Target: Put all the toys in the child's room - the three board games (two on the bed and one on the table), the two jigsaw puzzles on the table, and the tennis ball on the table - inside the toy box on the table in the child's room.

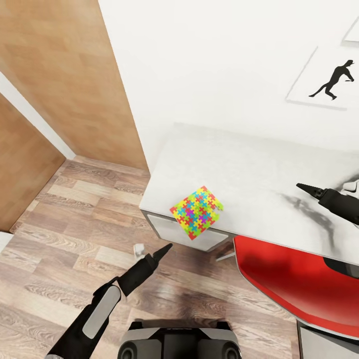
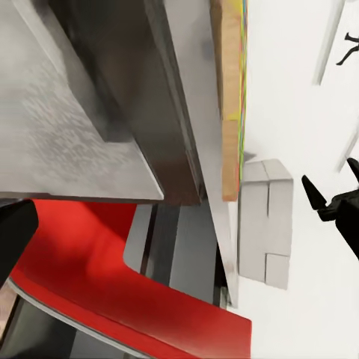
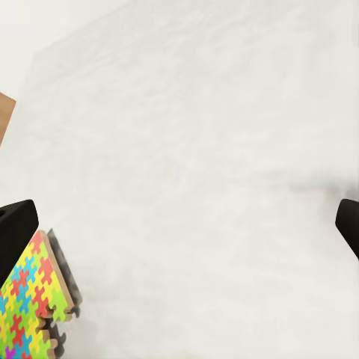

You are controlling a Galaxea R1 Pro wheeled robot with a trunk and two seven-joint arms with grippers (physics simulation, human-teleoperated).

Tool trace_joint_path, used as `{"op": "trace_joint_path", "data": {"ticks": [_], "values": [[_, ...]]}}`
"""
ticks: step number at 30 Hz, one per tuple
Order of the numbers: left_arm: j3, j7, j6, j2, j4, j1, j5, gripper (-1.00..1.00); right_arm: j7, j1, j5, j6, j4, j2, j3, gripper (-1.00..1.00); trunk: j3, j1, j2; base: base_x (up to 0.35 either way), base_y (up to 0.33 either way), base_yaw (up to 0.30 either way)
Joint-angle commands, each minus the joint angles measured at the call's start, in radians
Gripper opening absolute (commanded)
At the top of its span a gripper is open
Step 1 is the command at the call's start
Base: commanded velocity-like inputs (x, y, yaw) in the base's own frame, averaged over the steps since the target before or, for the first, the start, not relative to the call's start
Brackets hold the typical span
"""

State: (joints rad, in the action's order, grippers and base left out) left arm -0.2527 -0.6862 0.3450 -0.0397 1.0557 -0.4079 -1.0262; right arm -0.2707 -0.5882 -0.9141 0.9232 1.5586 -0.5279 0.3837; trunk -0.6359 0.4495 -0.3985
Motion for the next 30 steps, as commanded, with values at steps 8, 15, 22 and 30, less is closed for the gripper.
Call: {"op": "trace_joint_path", "data": {"ticks": [8, 15, 22, 30], "values": [[0.012, -0.003, 0.008, 0.002, -0.029, -0.019, -0.010, 1.00, -0.008, -0.001, 0.008, 0.005, 0.000, 0.000, 0.001, 1.00, -0.001, 0.000, -0.002, 0.000, 0.000, 0.000], [0.016, -0.003, 0.008, 0.003, -0.037, -0.024, -0.009, 1.00, -0.008, -0.001, 0.008, 0.005, 0.000, 0.001, 0.001, 1.00, -0.001, 0.000, -0.002, 0.000, 0.000, 0.000], [0.018, -0.002, 0.008, 0.004, -0.042, -0.029, -0.010, 1.00, -0.008, -0.001, 0.008, 0.005, 0.000, 0.002, 0.000, 1.00, -0.001, 0.000, -0.002, 0.000, 0.000, 0.000], [0.019, 0.000, 0.008, 0.005, -0.058, -0.051, -0.012, 1.00, -0.008, -0.001, 0.008, 0.005, 0.003, 0.002, 0.001, 1.00, -0.001, 0.000, -0.002, 0.000, 0.000, -0.042]]}}
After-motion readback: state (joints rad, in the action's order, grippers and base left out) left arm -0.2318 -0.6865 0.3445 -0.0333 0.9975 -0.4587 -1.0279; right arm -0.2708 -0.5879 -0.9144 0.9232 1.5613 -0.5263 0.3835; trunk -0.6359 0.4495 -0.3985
